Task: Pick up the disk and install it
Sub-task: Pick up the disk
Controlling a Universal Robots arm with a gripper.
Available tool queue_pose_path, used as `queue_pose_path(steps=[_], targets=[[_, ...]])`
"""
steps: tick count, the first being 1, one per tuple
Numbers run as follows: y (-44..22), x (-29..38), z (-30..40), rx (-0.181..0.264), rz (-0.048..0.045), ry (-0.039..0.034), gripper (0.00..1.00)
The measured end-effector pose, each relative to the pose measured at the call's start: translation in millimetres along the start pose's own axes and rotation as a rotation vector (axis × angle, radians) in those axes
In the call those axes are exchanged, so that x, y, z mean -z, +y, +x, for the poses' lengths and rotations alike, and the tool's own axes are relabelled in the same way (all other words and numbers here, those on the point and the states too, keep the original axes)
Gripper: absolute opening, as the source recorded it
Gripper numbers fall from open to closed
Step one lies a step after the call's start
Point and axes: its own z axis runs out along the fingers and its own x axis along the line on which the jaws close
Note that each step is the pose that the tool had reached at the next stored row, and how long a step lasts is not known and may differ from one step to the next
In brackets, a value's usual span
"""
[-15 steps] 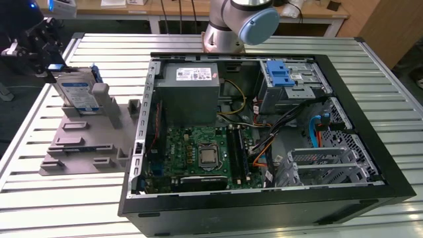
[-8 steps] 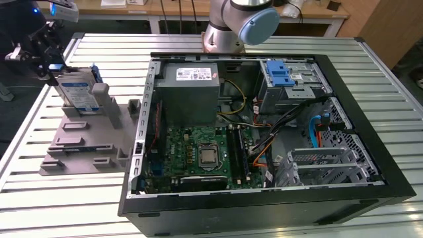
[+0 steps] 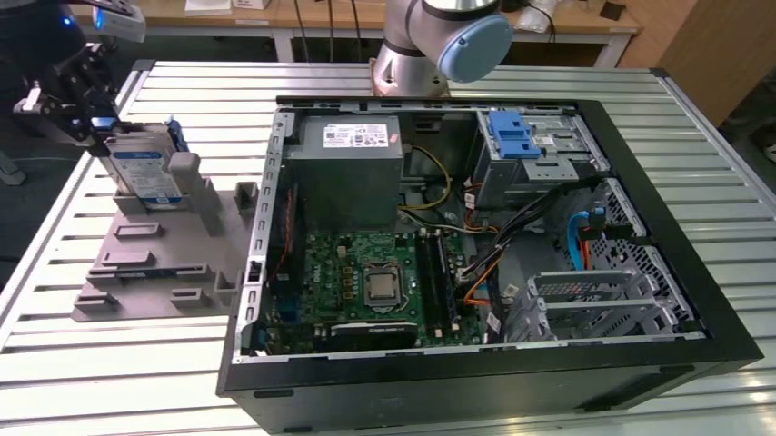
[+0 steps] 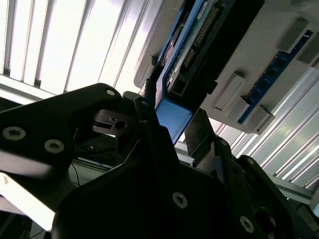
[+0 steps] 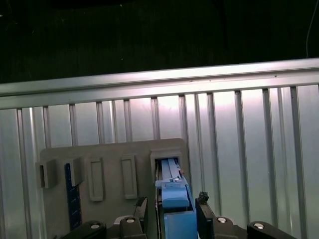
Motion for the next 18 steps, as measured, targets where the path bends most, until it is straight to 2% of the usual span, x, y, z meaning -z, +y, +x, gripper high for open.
queue_pose_path(steps=[9,15,18], targets=[[0.2,-6.6,-1.2,0.0,-0.0003,0.0,0.5],[0.2,-7.4,-1.2,0.0,-0.0004,0.0001,0.5],[0.2,-7.7,-1.3,0.0,-0.004,0.0003,0.5]])
